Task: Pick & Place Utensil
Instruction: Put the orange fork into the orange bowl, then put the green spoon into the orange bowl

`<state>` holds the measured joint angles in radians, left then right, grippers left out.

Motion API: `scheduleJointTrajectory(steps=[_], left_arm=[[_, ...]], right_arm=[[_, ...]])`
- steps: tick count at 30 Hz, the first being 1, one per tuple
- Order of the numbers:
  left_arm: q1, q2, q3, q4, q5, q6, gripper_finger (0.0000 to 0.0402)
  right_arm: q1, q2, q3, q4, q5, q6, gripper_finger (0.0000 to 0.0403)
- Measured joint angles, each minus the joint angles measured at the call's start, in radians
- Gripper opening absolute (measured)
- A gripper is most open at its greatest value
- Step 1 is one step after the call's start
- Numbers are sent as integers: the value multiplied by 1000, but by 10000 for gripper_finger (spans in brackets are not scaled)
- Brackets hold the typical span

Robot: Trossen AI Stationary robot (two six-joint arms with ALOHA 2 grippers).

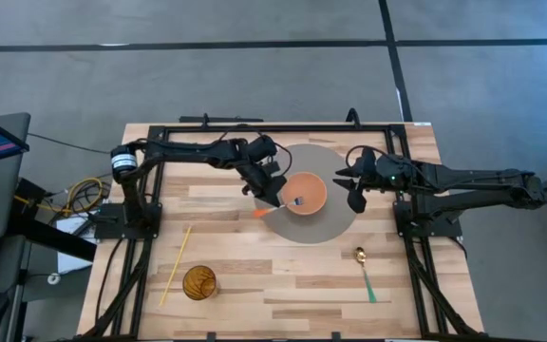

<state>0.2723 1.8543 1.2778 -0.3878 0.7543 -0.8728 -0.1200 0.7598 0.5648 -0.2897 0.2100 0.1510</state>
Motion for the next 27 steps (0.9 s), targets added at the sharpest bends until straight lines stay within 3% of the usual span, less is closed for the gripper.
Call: scheduleJointTrajectory(steps=[10,17,27], left_arm=[[35,22,0,10,-7,30,7],[50,22,0,14,-91,107,44],[50,16,0,100,-107,134,76]], right_arm=[[-1,0,0,1,0,-4,116],[0,0,0,0,0,-3,116],[0,0,0,0,0,-2,116]])
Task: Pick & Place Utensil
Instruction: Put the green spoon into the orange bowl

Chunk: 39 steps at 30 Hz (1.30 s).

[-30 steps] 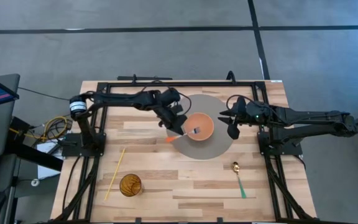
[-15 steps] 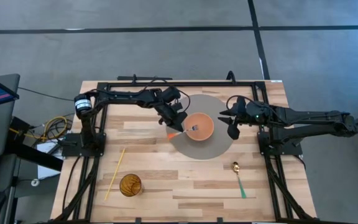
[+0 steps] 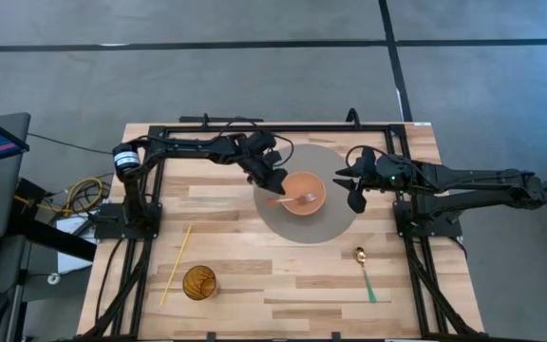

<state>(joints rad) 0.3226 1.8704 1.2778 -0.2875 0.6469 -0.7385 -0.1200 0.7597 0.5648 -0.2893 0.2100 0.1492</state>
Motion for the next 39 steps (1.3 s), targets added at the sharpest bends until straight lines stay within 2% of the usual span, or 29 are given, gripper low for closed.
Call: scheduleJointTrajectory(steps=[7,15,21,23,26,34,39], left_arm=[[0,-23,0,43,12,22,76],[-20,-153,0,38,-8,383,76],[-104,-328,-26,34,-135,595,76],[-137,-402,-70,34,-185,662,76],[-185,-524,-164,31,-299,682,76],[-279,-884,-483,59,-549,648,76],[-301,-1074,-663,141,-664,622,76]], right_arm=[[0,0,0,0,0,1,116],[2,0,0,-1,0,32,116],[4,0,0,-2,-2,40,116],[17,5,0,-3,-2,66,116],[54,16,1,-21,-2,86,116],[179,98,1,75,-1,88,116],[260,140,68,61,3,136,110]])
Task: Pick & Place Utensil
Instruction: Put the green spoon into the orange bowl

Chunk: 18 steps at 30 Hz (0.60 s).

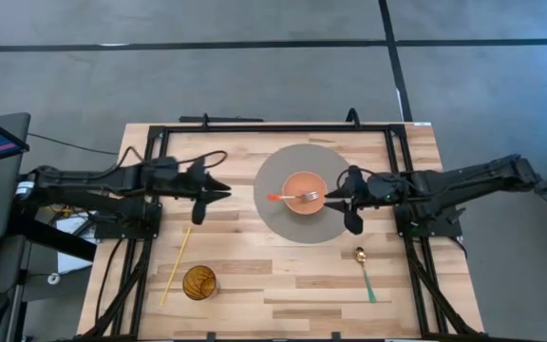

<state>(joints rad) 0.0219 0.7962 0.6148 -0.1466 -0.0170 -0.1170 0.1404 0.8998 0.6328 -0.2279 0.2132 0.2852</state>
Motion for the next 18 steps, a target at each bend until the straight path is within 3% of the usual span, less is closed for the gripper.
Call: scheduleJointTrajectory(steps=[8,18], left_arm=[[0,-171,-125,65,-17,-3,76],[0,-180,-148,68,-17,3,76]], right_arm=[[143,92,157,-263,-5,341,74],[324,218,180,-541,-88,945,86]])
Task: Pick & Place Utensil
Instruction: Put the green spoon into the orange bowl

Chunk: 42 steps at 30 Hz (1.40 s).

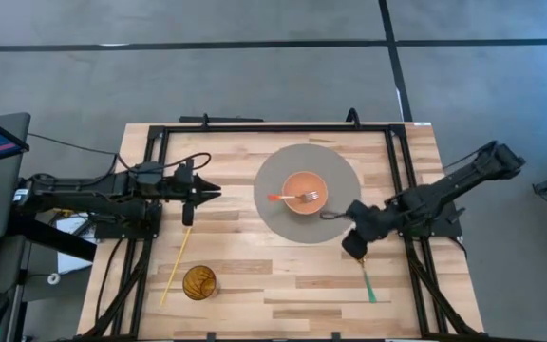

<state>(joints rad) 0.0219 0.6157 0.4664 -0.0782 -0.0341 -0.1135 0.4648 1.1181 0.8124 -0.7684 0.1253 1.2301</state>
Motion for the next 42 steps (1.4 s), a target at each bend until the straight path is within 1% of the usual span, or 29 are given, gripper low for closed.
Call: scheduleJointTrajectory(steps=[2,4,7,9,14,17,20,25,32,36,42], left_arm=[[0,0,0,3,0,0,76],[0,0,0,4,0,0,76],[0,0,0,4,0,0,76],[0,0,0,5,0,0,76],[0,0,0,5,0,0,76],[0,0,-3,11,0,-4,76],[0,0,-7,11,0,-7,76],[0,1,-7,30,-2,-19,76],[0,0,-7,59,-53,-19,76],[0,0,-7,64,-52,-19,76],[0,0,-7,65,-52,-19,76]], right_arm=[[37,30,0,-45,-28,125,87],[74,59,0,-59,-82,241,87],[133,94,0,-47,-169,390,86],[175,125,0,-30,-205,475,86],[263,180,1,16,-261,648,86],[300,222,-2,48,-263,722,86],[328,283,0,91,-267,741,86],[326,381,0,106,-273,725,86],[311,485,-1,113,-239,728,86],[311,513,0,110,-236,734,86],[311,515,0,89,-231,724,86]])
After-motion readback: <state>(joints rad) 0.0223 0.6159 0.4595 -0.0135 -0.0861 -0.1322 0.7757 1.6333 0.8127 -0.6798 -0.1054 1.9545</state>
